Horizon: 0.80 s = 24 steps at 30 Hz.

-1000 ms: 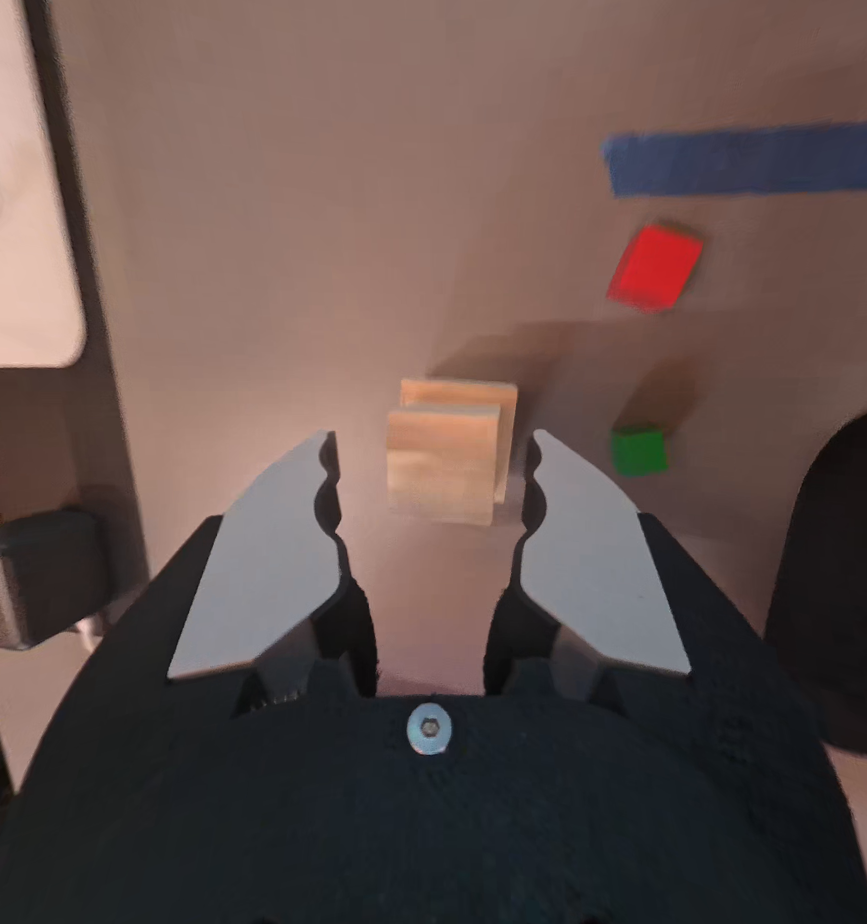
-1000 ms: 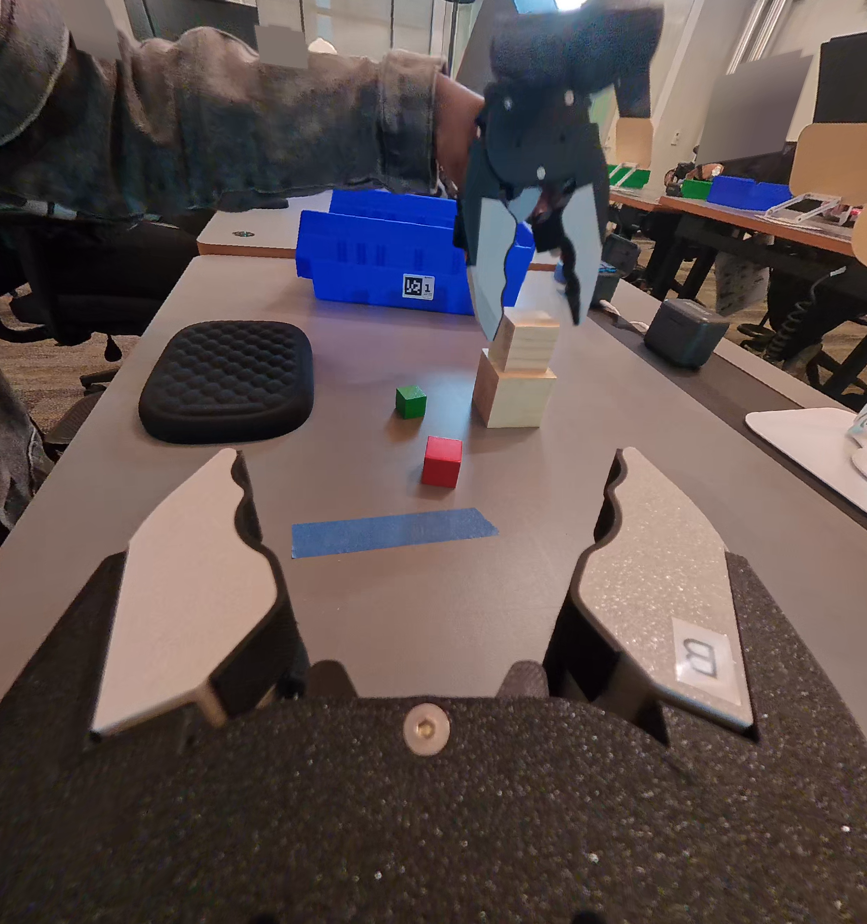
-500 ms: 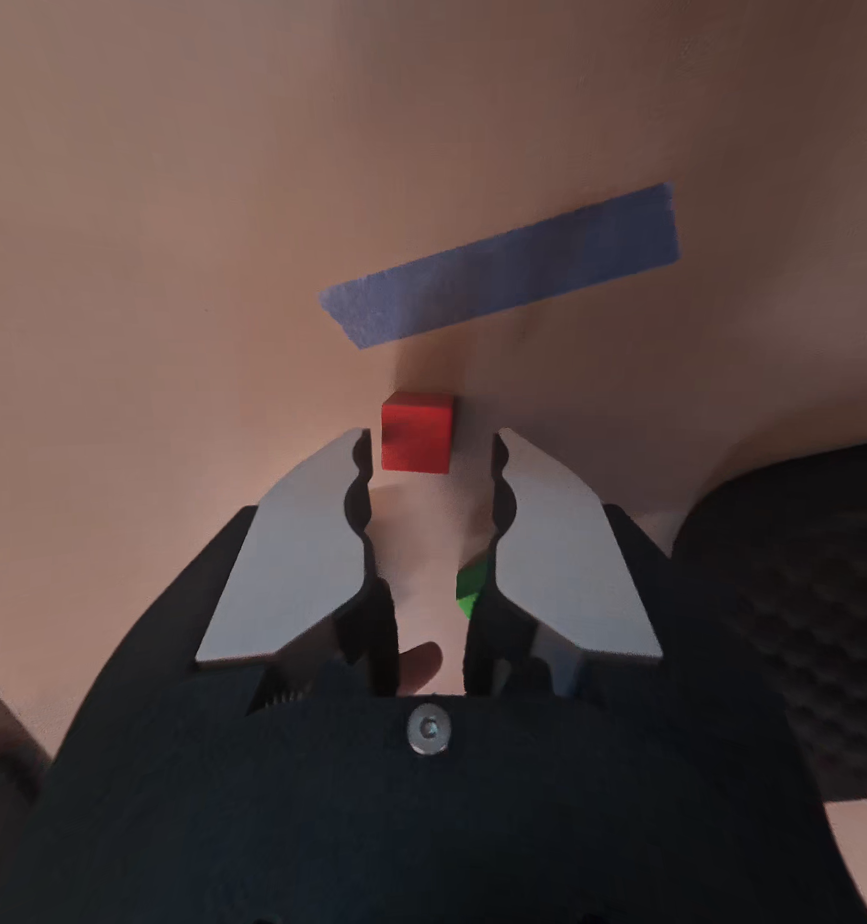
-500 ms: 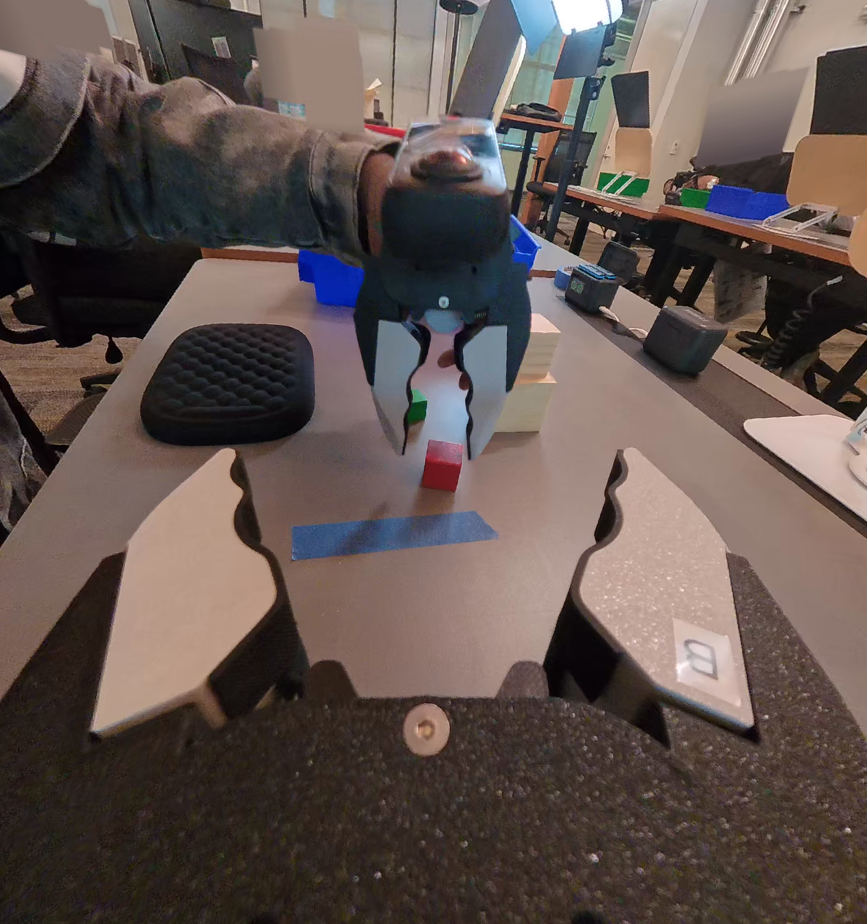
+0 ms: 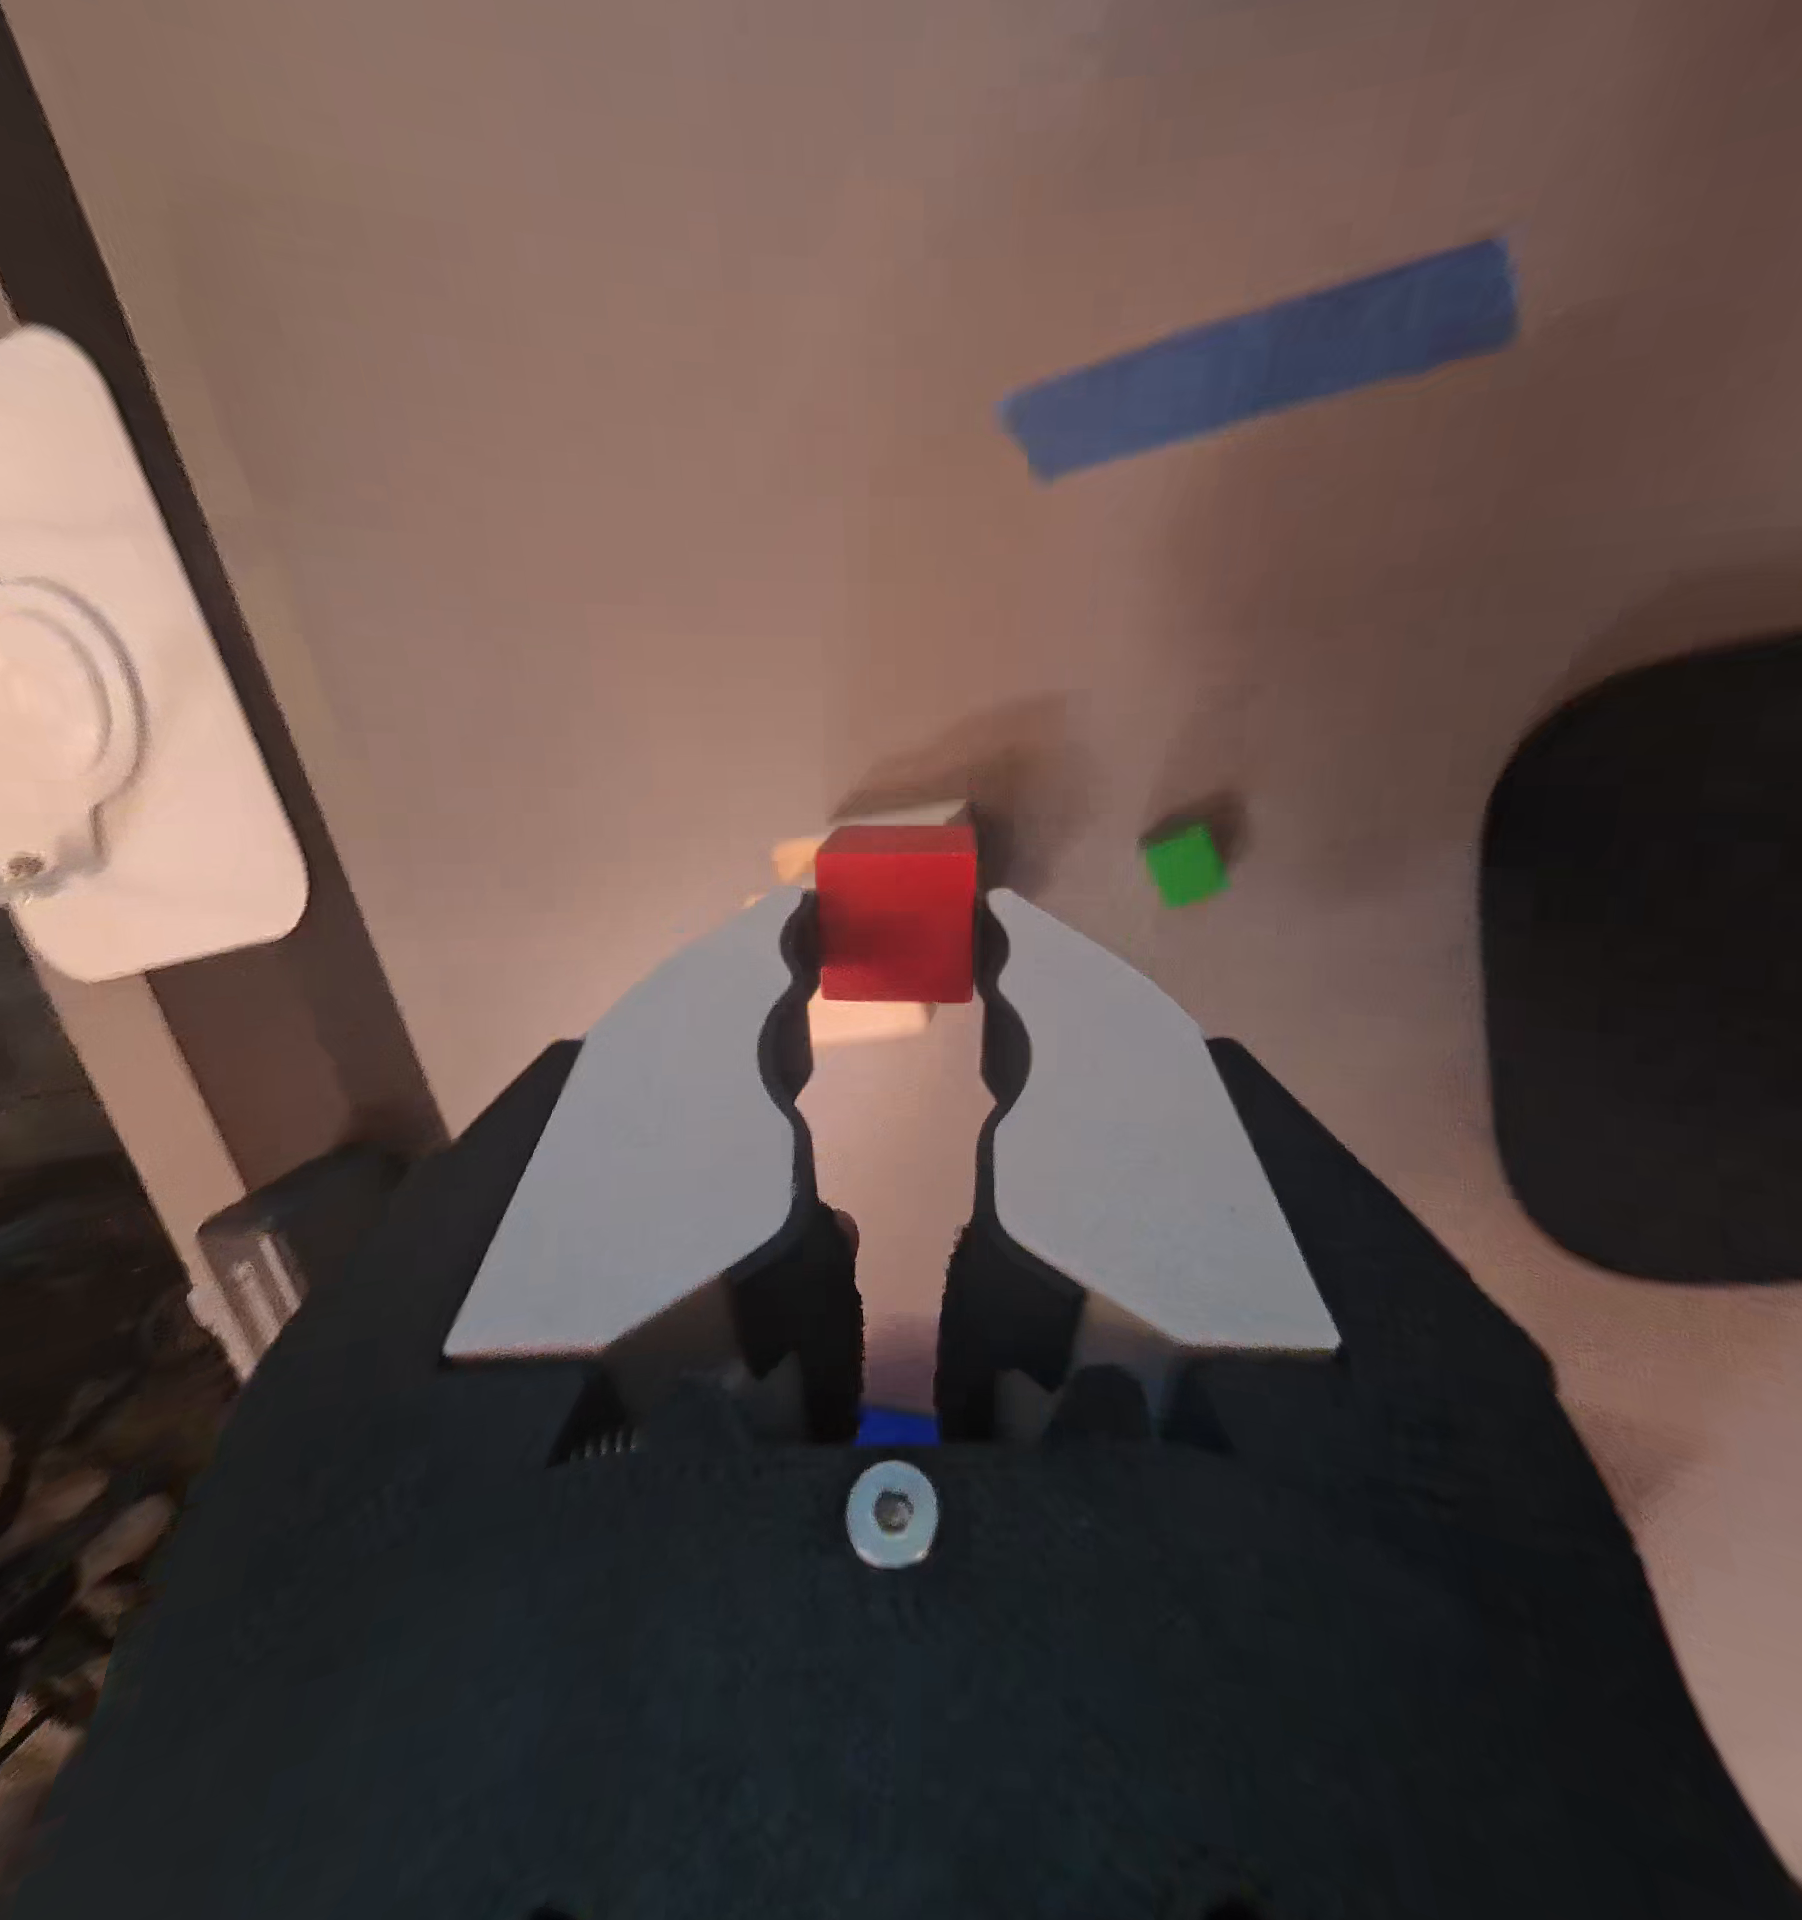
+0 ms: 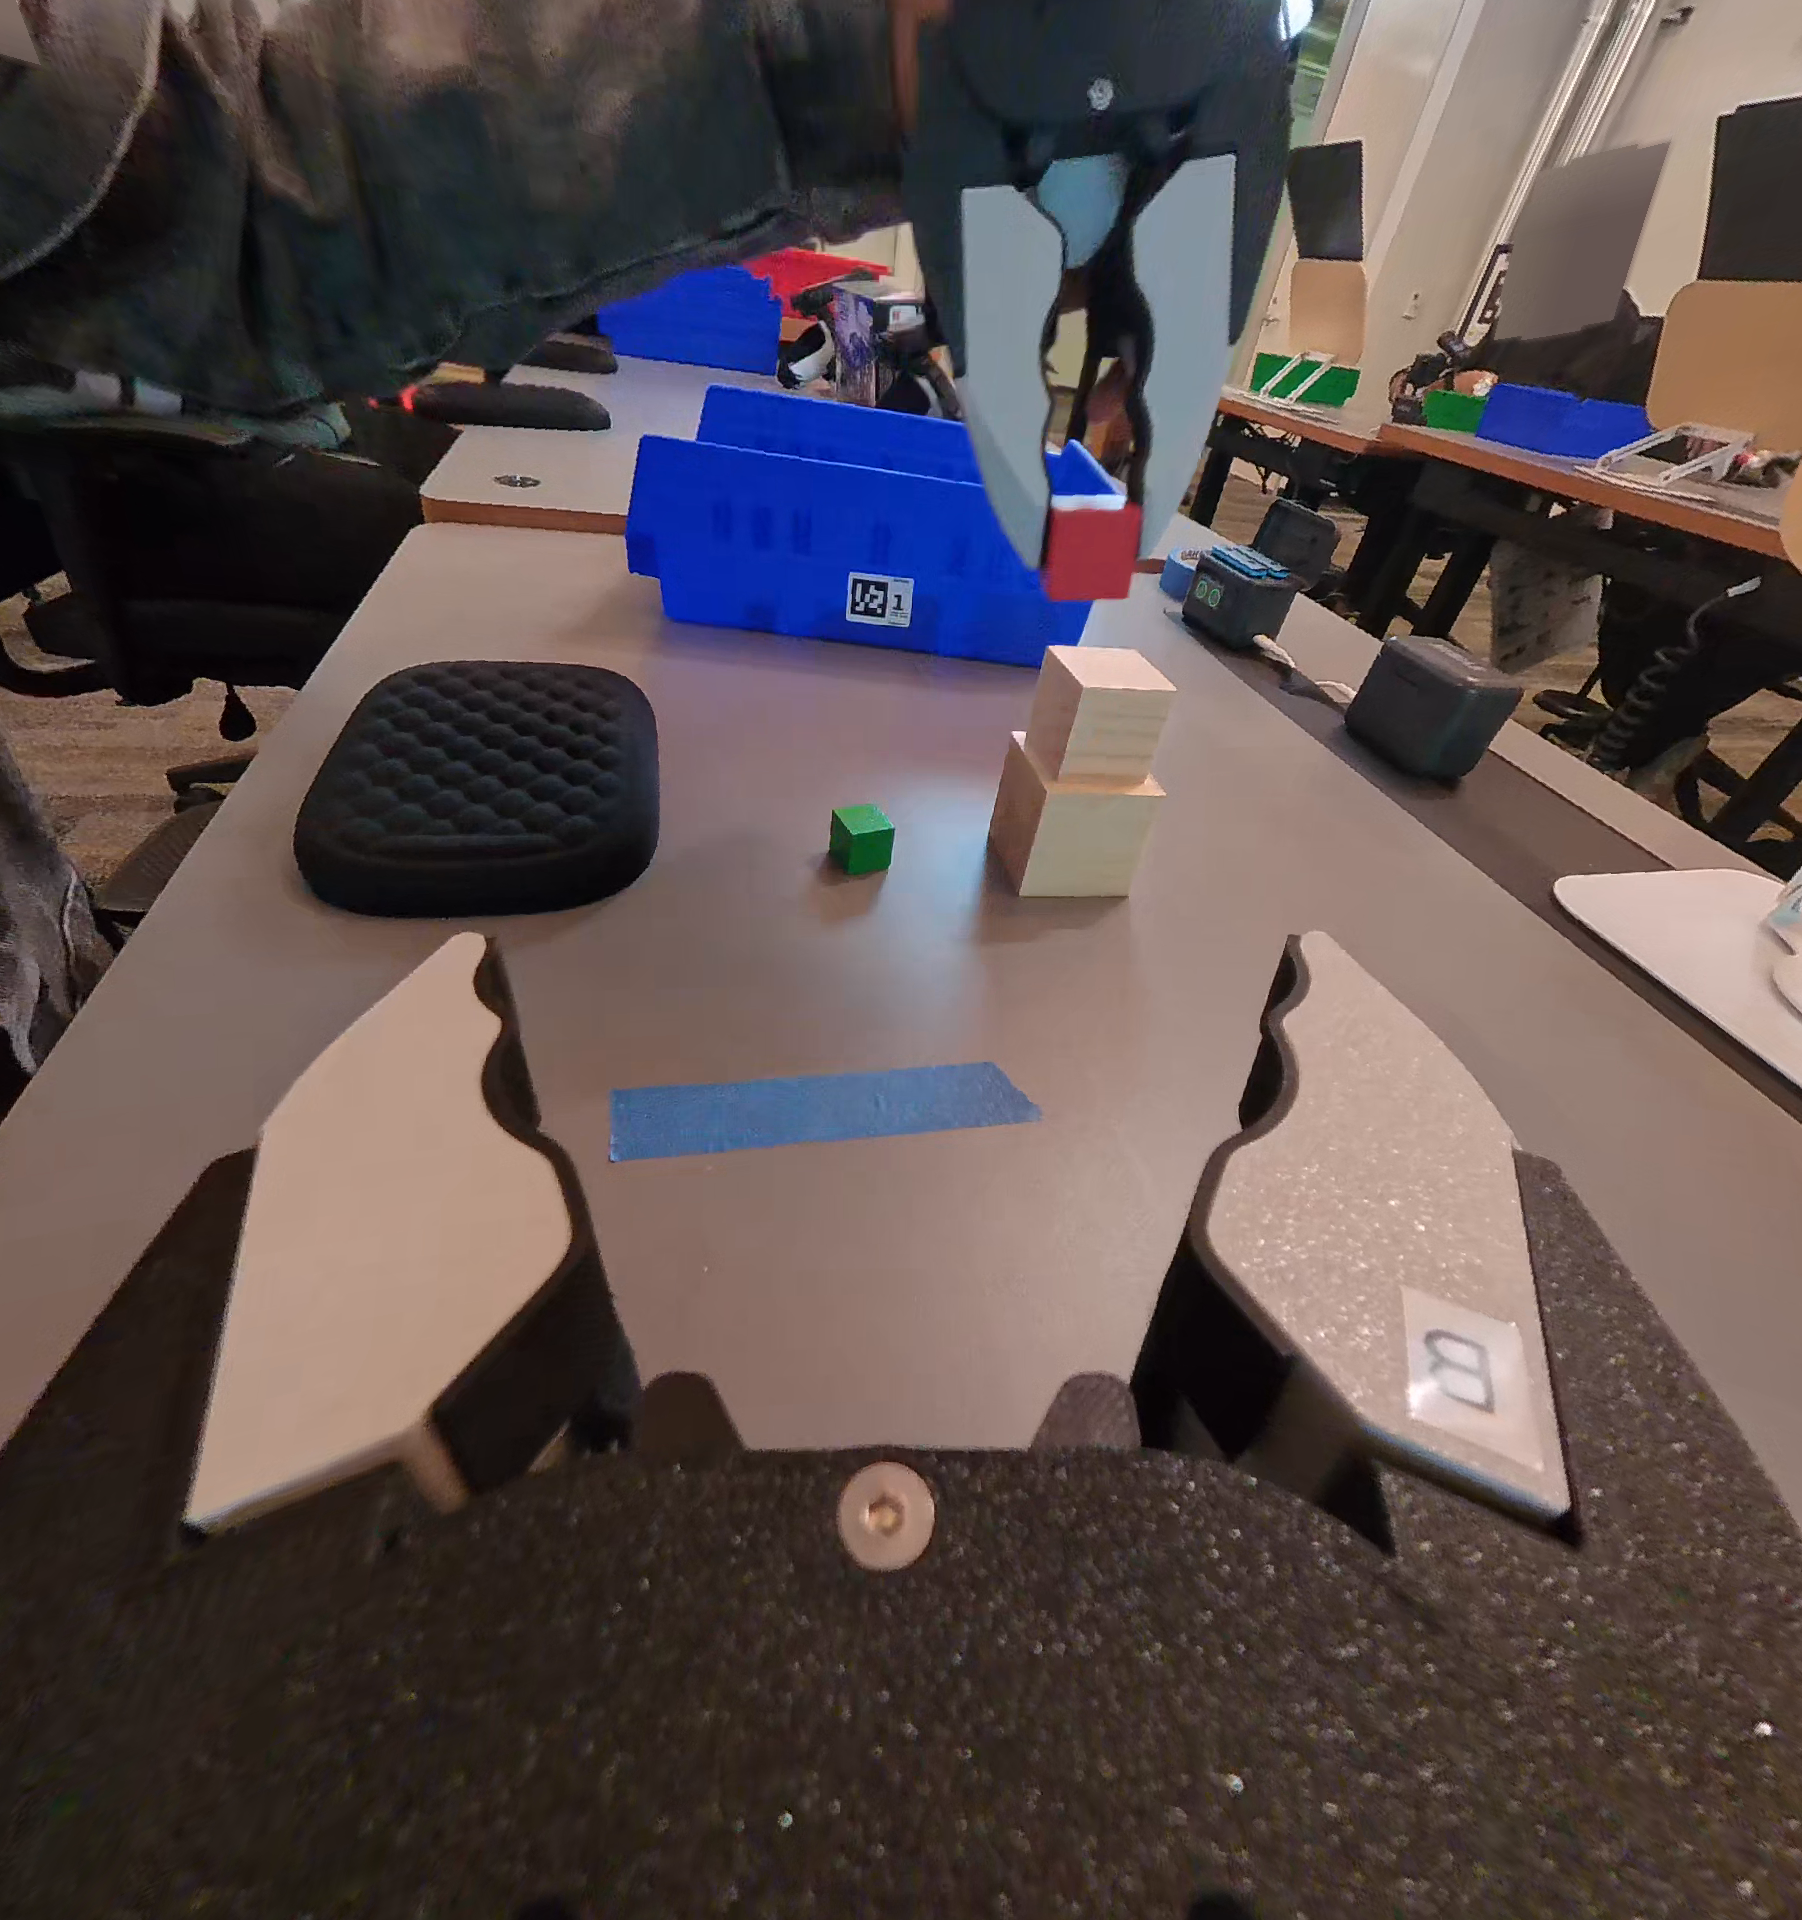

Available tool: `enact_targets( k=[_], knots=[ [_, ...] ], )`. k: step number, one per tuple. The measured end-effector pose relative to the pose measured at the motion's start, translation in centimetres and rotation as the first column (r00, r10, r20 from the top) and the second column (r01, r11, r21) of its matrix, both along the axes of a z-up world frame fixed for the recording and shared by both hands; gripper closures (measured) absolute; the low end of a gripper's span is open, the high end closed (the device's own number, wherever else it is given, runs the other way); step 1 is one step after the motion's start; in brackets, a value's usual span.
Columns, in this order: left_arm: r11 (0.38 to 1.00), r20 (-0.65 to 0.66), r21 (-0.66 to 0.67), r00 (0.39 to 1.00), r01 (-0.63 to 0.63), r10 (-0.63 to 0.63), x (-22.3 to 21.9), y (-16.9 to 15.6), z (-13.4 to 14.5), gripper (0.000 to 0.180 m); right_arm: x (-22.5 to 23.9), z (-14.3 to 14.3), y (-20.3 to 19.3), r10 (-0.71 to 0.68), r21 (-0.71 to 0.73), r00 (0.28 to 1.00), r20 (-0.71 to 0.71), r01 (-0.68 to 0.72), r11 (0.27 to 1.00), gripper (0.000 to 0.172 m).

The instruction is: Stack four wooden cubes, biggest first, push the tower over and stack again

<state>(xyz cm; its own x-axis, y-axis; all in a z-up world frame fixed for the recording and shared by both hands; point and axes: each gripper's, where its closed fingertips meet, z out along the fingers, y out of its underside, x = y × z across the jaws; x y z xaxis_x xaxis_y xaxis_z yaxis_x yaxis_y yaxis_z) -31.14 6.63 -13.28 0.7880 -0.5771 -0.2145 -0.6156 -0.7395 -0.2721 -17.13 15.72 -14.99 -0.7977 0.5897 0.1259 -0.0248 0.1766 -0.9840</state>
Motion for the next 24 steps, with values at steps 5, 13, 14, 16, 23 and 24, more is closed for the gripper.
enact_targets(
  k=[5, 13, 14, 16, 23, 24],
  knots=[
    [0.990, 0.019, -0.092, 0.994, -0.107, 0.109, -3.3, -1.3, -2.0, 0.152, 0.0, 0.0, 0.1, -0.001, -0.001, 1.000, -0.001, 0.001, 1.000, 0.039],
    [0.981, 0.047, -0.102, 0.984, -0.167, 0.172, -3.6, -0.9, -3.0, 0.152, 0.0, -0.1, 0.1, -0.001, 0.001, 1.000, 0.000, 0.001, 1.000, 0.039],
    [0.979, 0.050, -0.103, 0.982, -0.176, 0.182, -3.6, -0.8, -3.0, 0.152, 0.0, 0.0, 0.1, -0.001, 0.000, 1.000, -0.001, 0.001, 1.000, 0.039],
    [0.977, 0.065, -0.111, 0.979, -0.183, 0.191, -3.4, -0.7, -3.0, 0.152, 0.0, 0.0, 0.1, -0.003, -0.002, 1.000, -0.002, 0.003, 1.000, 0.039],
    [0.970, 0.088, -0.100, 0.969, -0.222, 0.231, -3.4, -0.5, -3.3, 0.151, 0.0, 0.0, 0.1, -0.001, -0.002, 1.000, -0.003, 0.001, 1.000, 0.039],
    [0.969, 0.085, -0.096, 0.968, -0.230, 0.238, -3.5, -0.6, -3.2, 0.145, 0.0, 0.0, 0.1, -0.001, -0.002, 1.000, -0.002, 0.001, 1.000, 0.039]
  ],
)
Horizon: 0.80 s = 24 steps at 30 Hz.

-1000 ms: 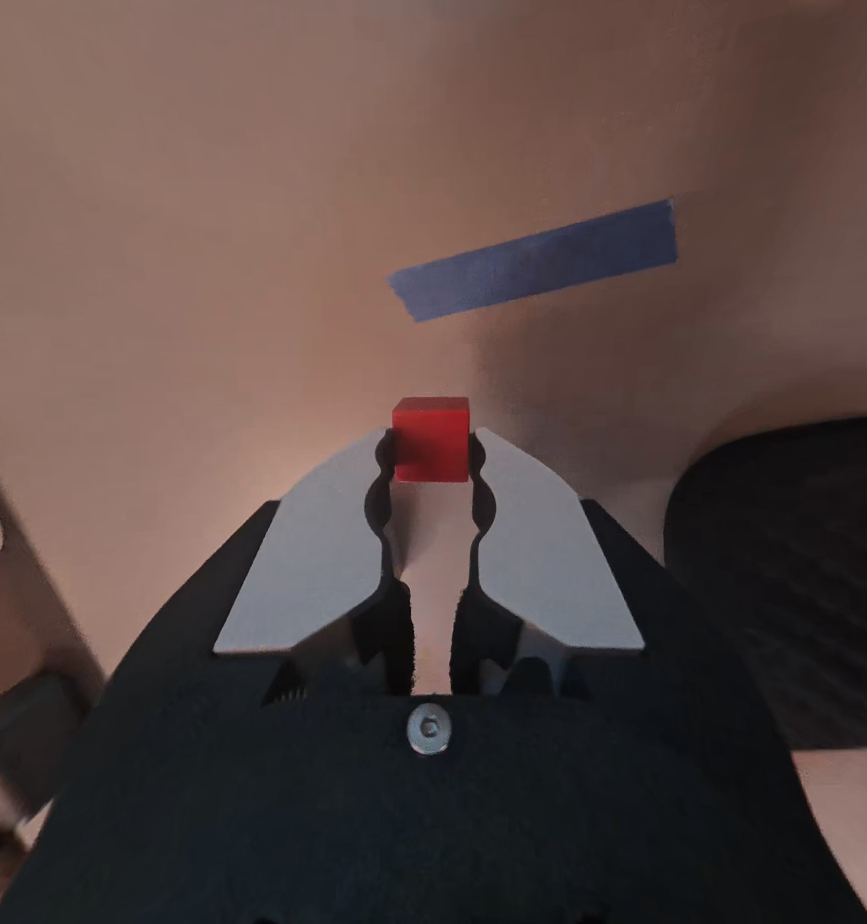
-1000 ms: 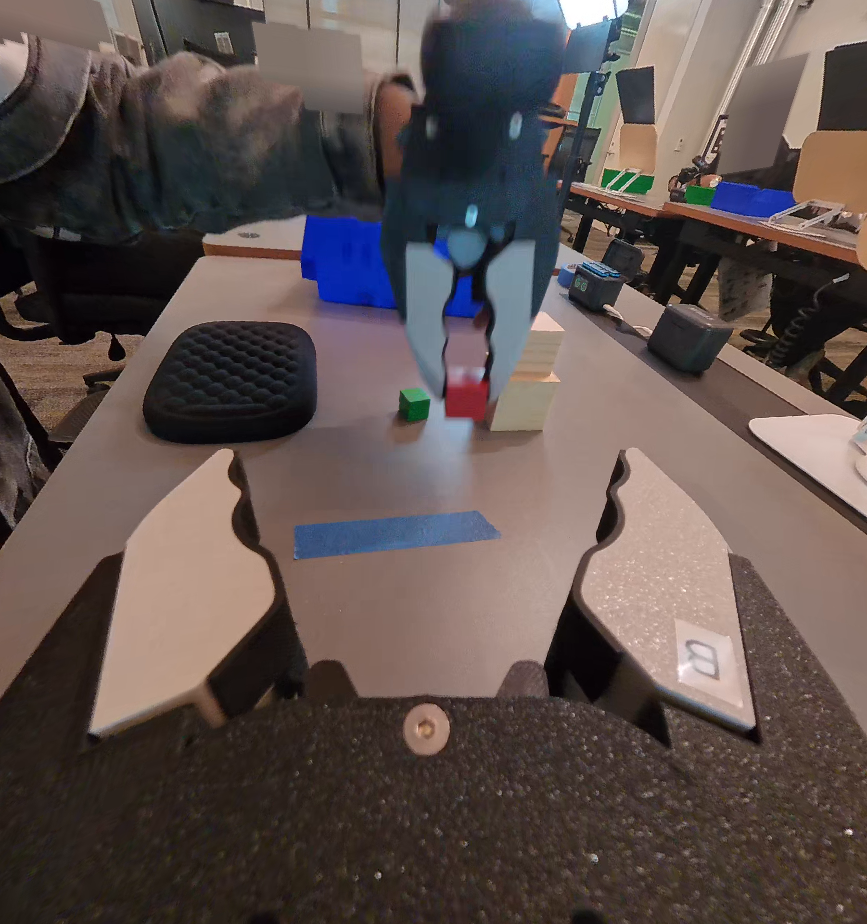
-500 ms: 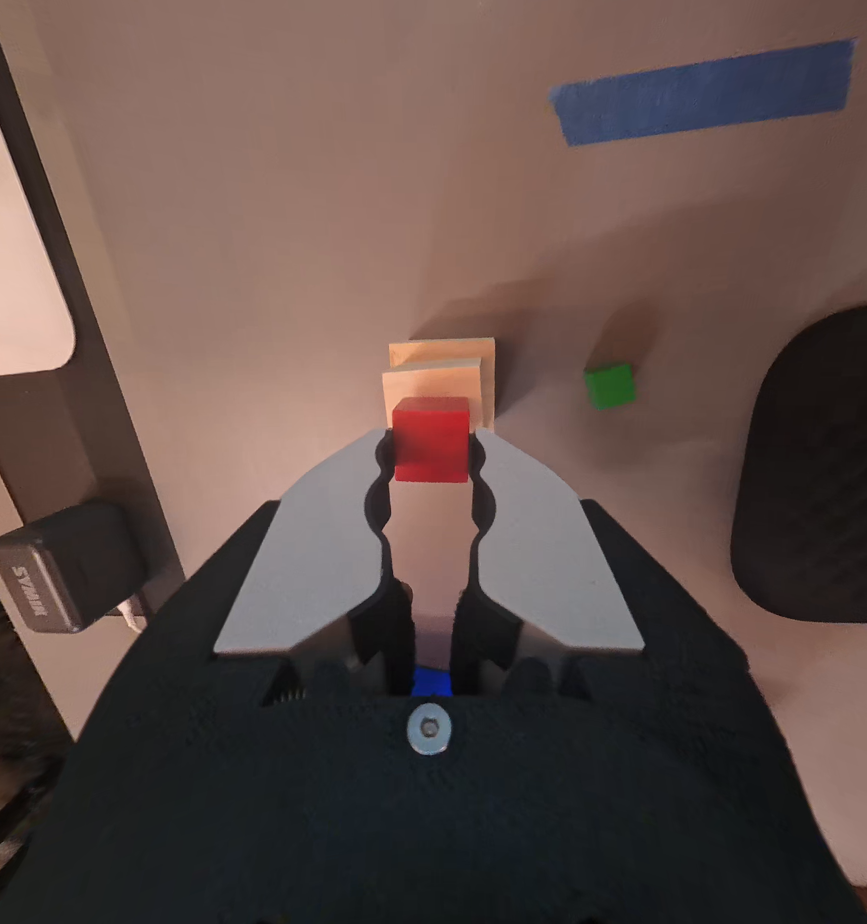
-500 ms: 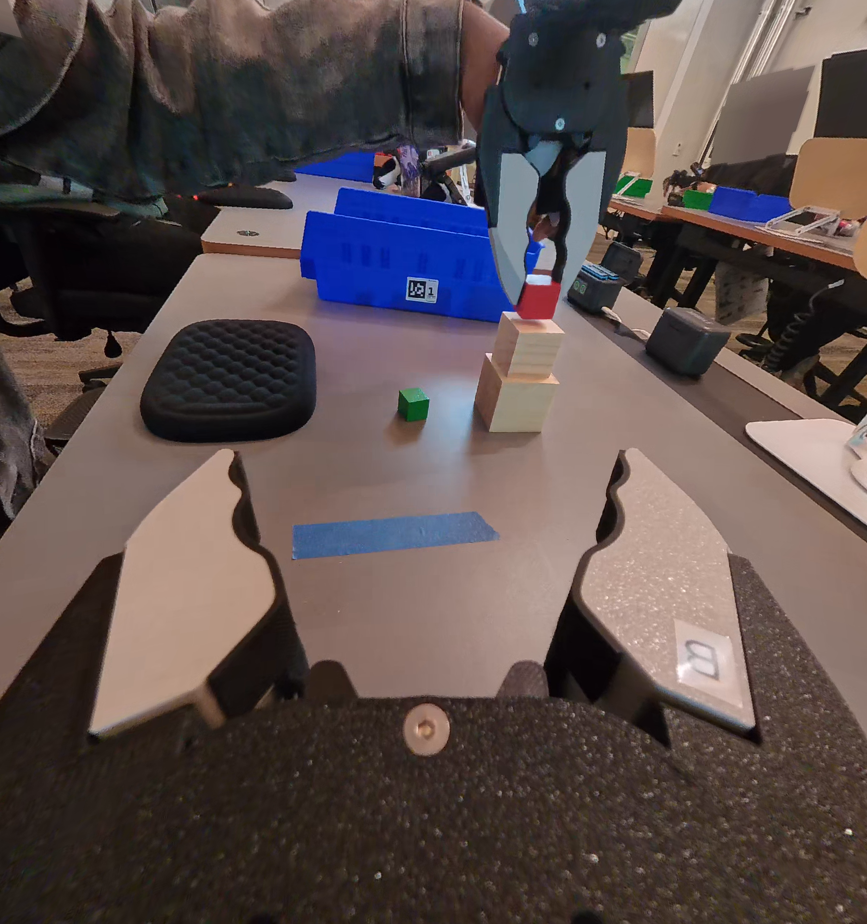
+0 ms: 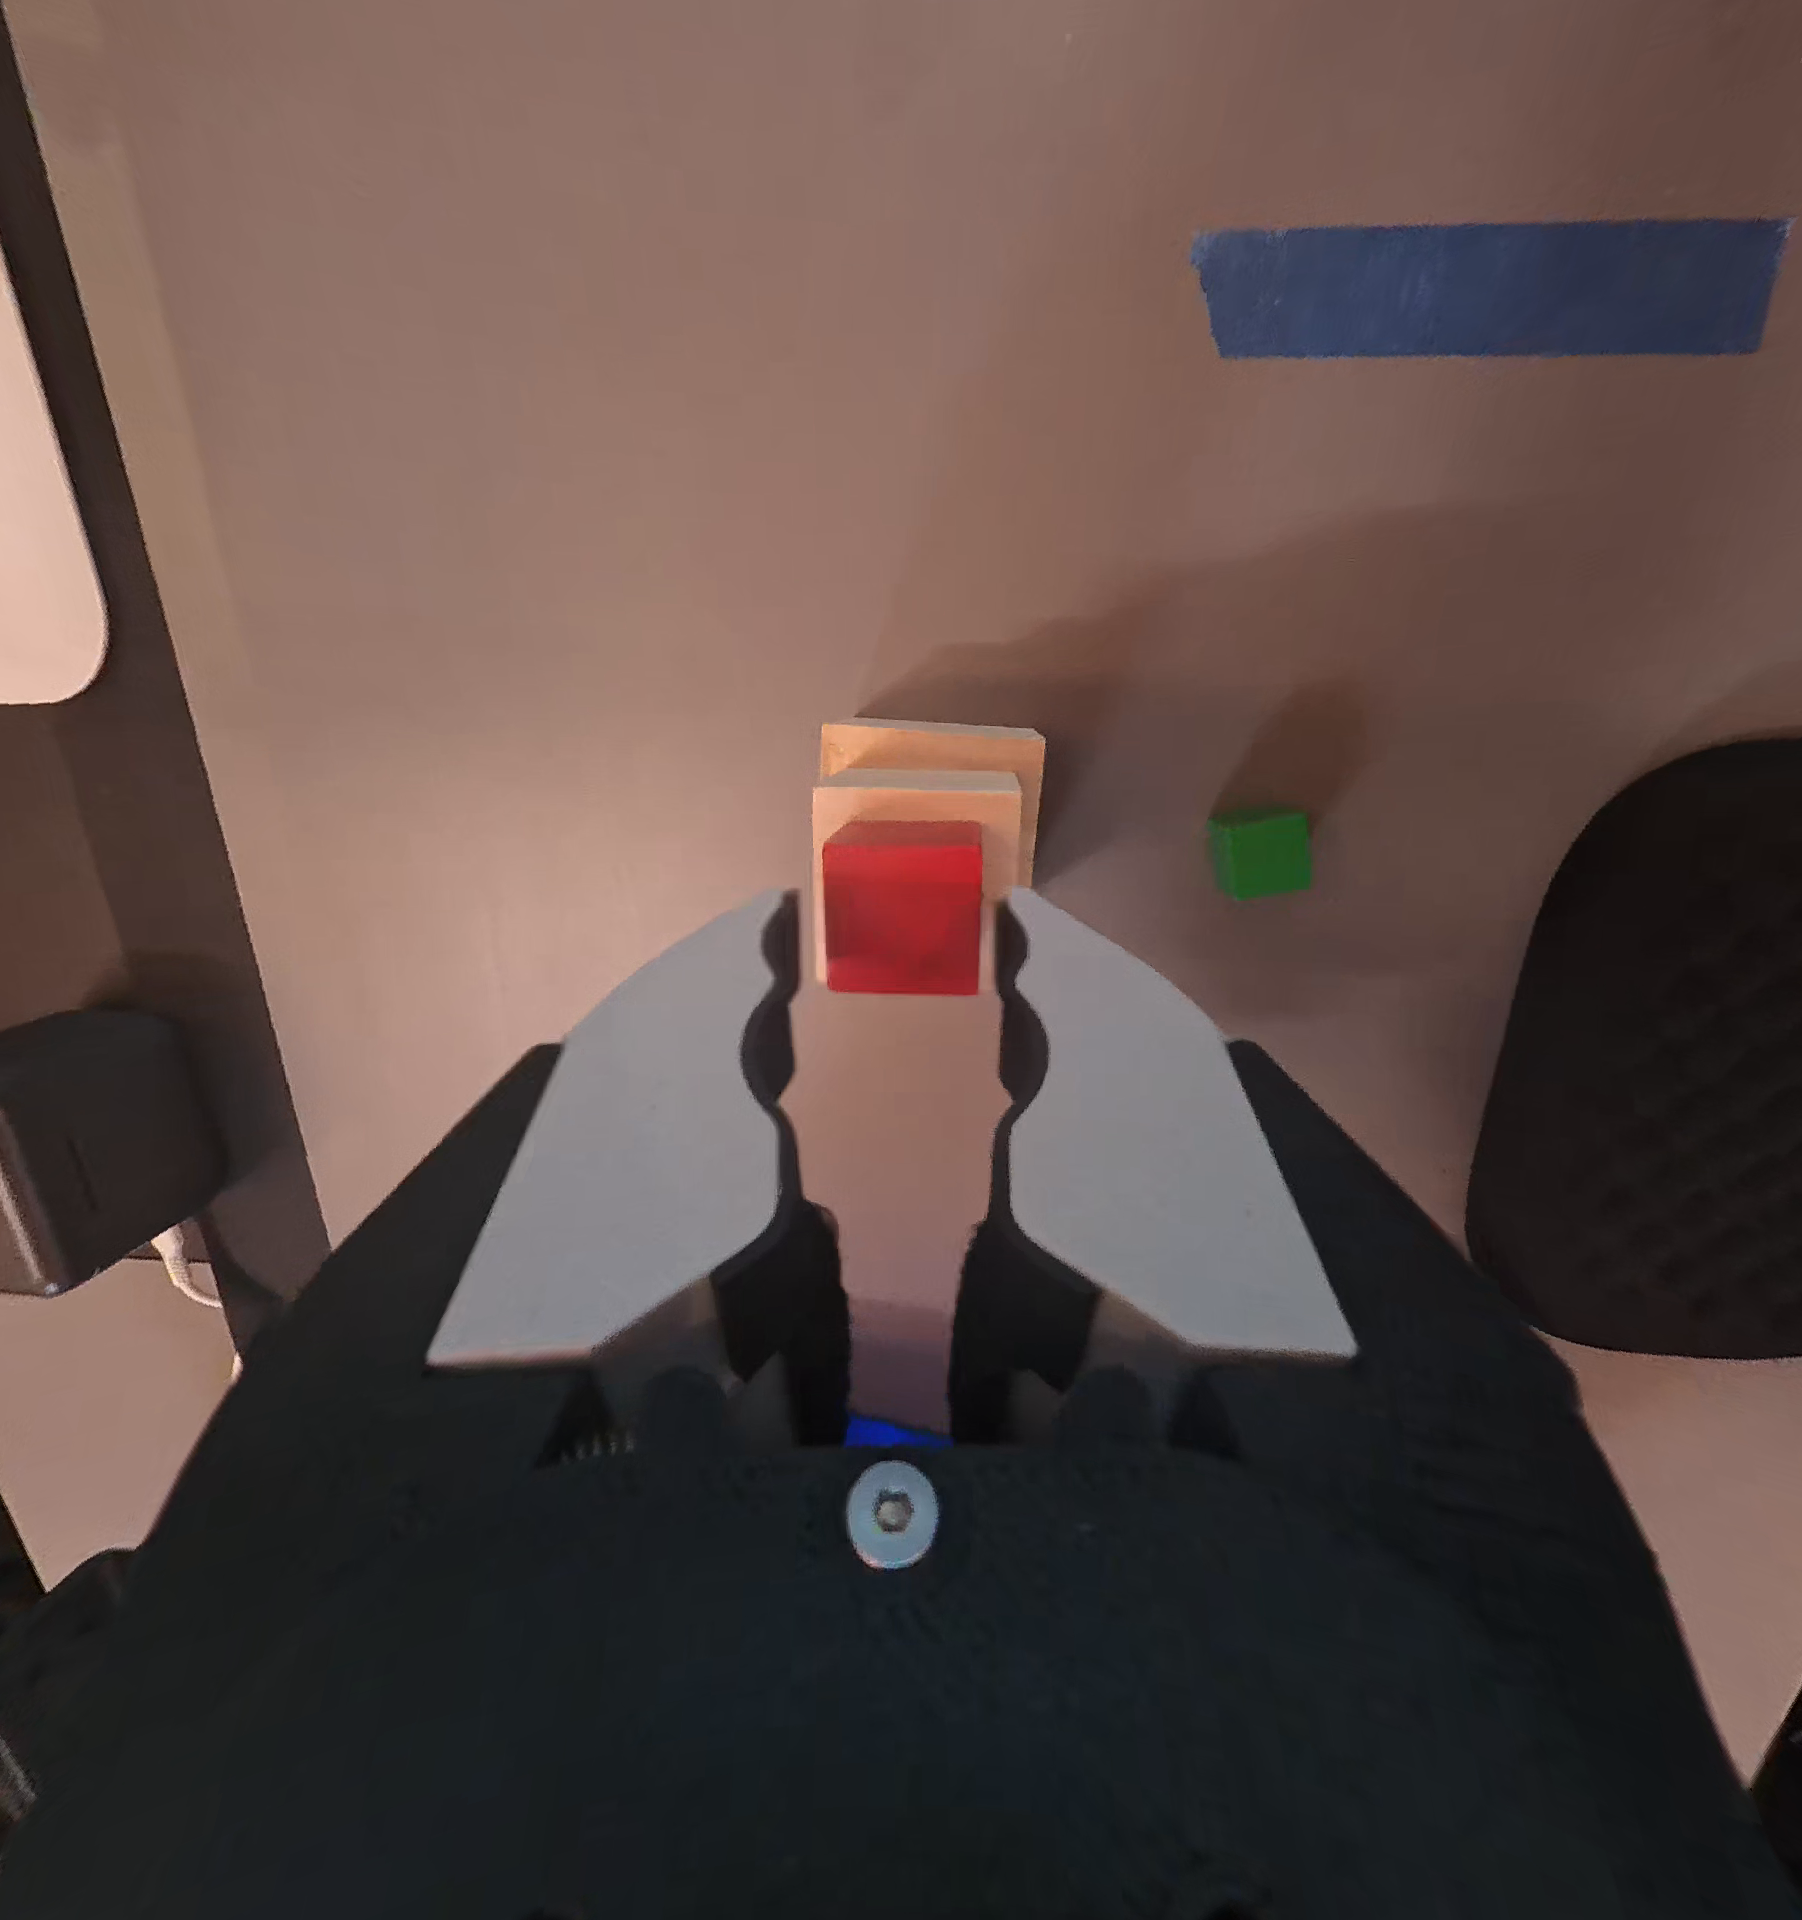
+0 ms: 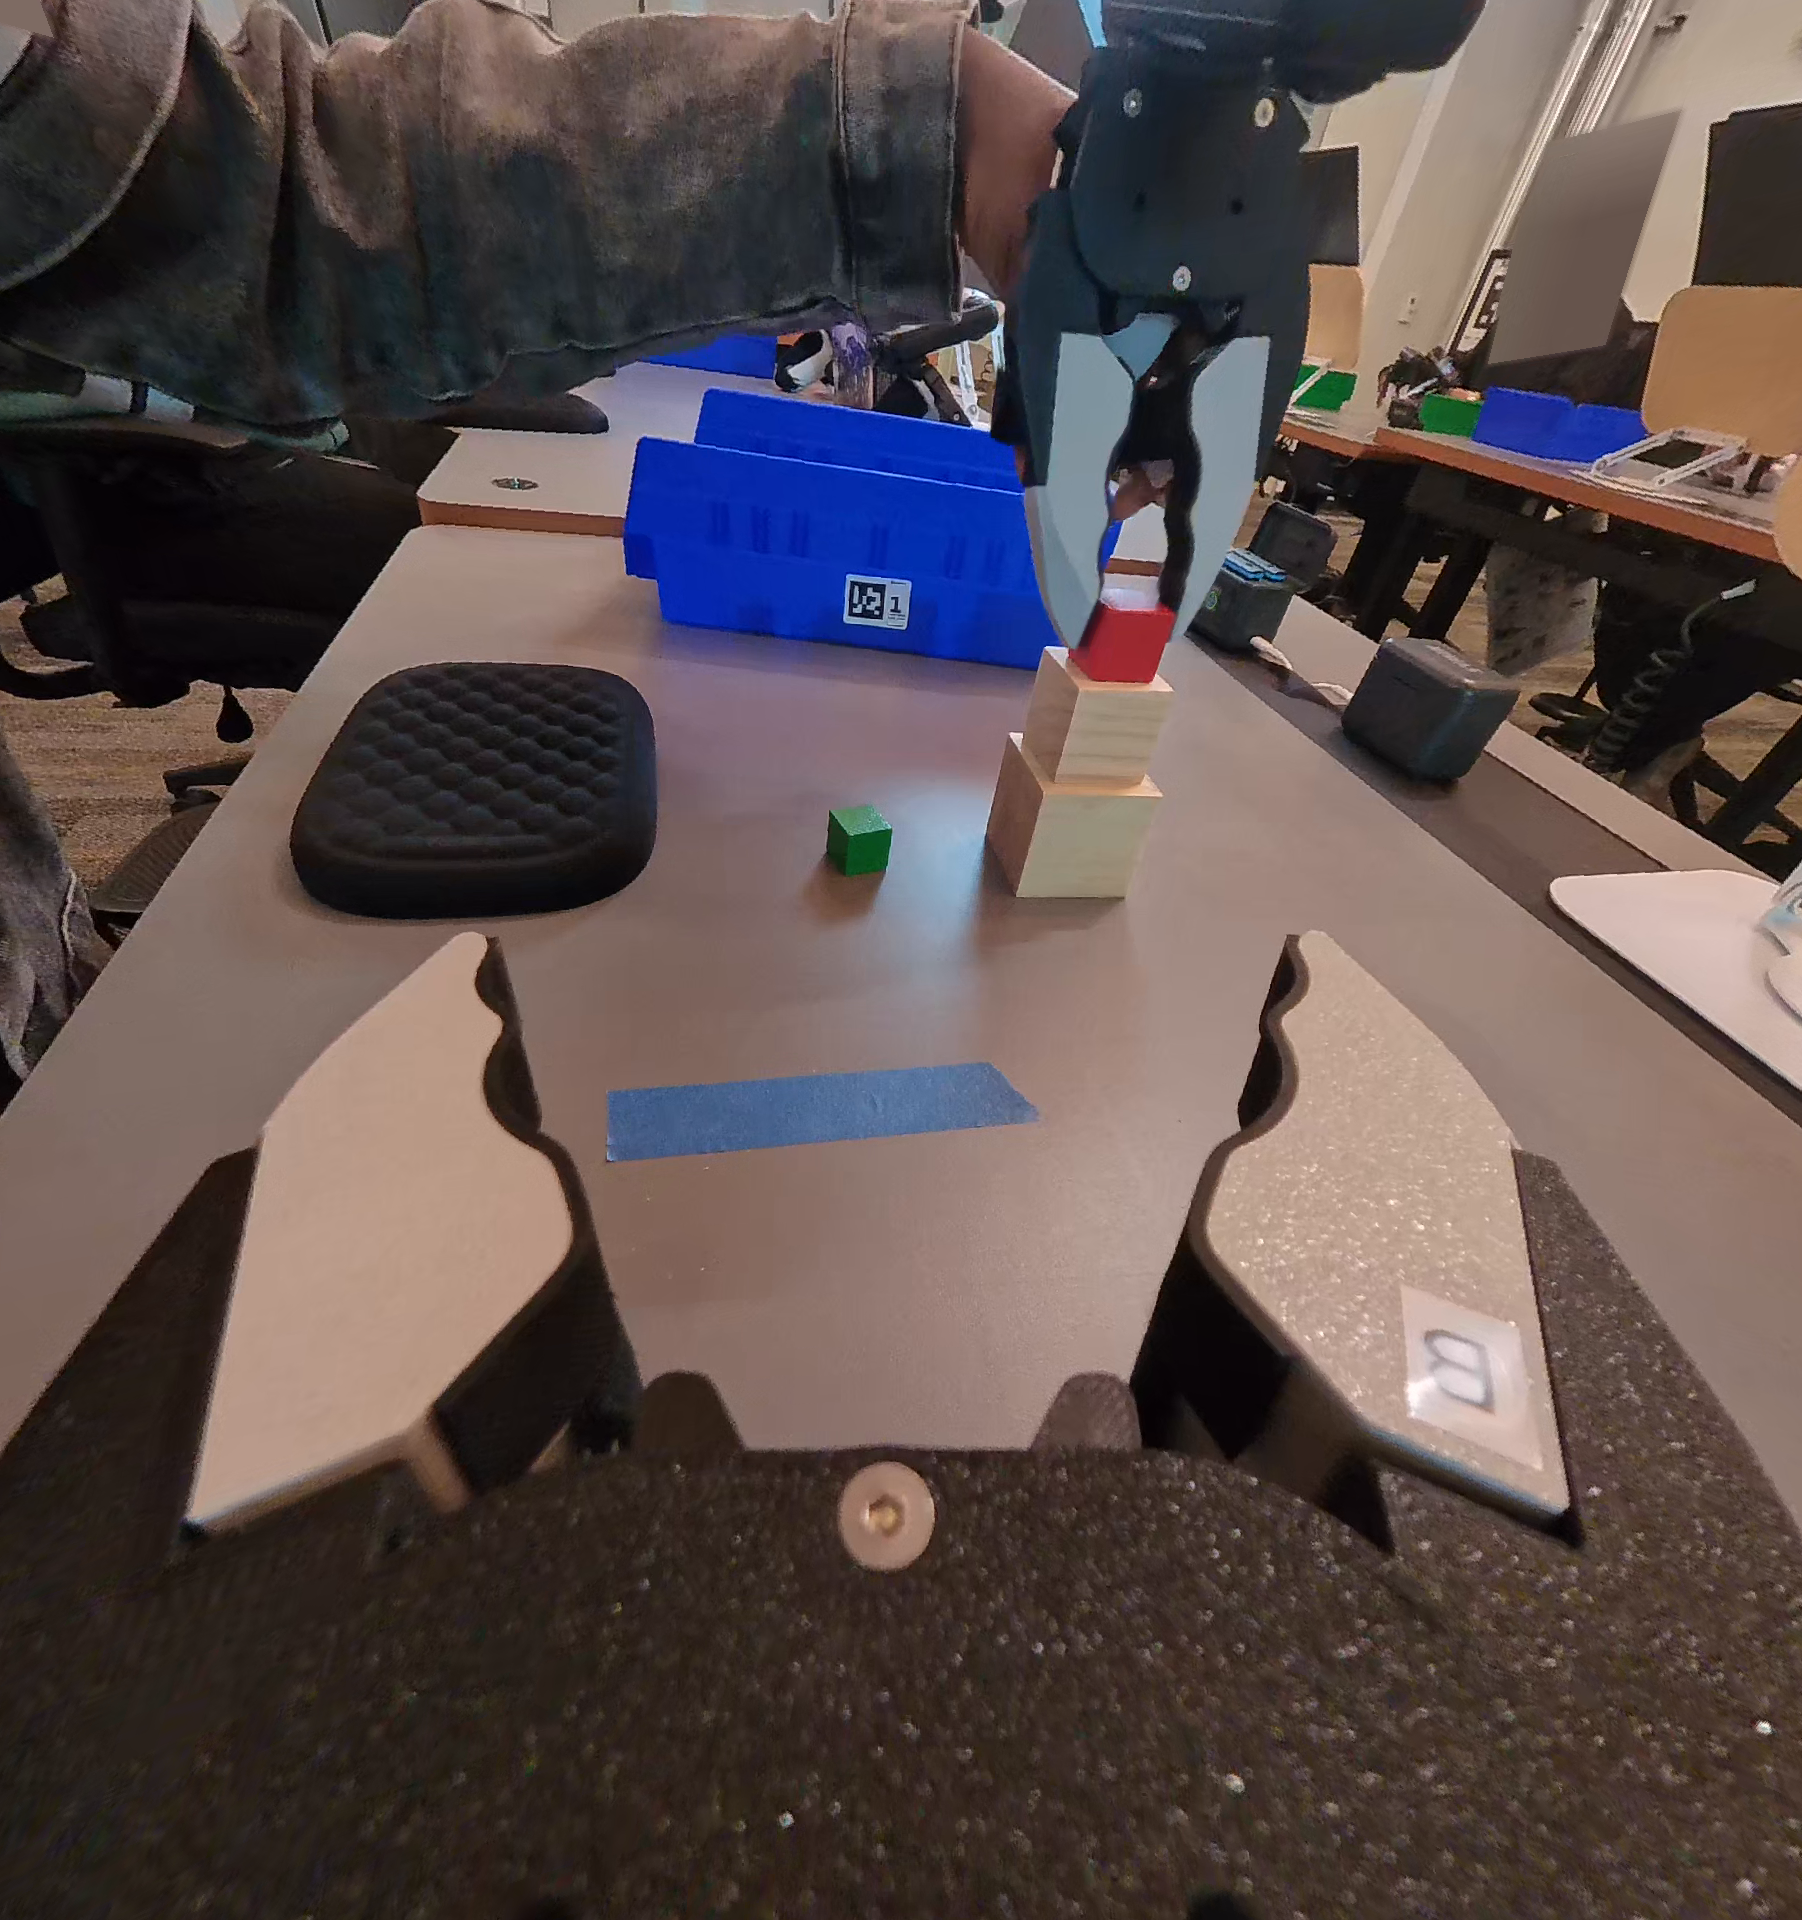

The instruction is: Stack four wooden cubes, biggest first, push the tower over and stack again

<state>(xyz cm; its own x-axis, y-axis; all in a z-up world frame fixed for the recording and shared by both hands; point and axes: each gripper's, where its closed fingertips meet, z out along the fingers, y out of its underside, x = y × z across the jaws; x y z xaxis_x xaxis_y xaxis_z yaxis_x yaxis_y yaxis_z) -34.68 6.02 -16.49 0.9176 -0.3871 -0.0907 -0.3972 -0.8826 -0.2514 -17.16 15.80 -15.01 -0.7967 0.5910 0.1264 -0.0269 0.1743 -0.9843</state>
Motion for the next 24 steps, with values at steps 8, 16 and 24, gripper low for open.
enact_targets(
  k=[8, 16, 24],
  knots=[
    [0.964, 0.009, 0.254, 0.997, -0.076, 0.076, 5.2, -0.7, 3.6, 0.136, 0.0, 0.0, 0.1, -0.003, -0.002, 1.000, 0.000, 0.003, 1.000, 0.039],
    [0.978, 0.010, 0.132, 0.987, -0.161, 0.161, 10.0, -3.1, -5.8, 0.140, 0.1, -0.1, -0.2, 0.007, 0.008, 1.000, 0.000, -0.007, 1.000, 0.039],
    [0.969, 0.043, 0.118, 0.976, -0.219, 0.215, 8.1, -3.6, -8.2, 0.148, 0.0, -0.1, -0.1, 0.003, 0.007, 1.000, -0.001, -0.003, 1.000, 0.039]
  ],
)
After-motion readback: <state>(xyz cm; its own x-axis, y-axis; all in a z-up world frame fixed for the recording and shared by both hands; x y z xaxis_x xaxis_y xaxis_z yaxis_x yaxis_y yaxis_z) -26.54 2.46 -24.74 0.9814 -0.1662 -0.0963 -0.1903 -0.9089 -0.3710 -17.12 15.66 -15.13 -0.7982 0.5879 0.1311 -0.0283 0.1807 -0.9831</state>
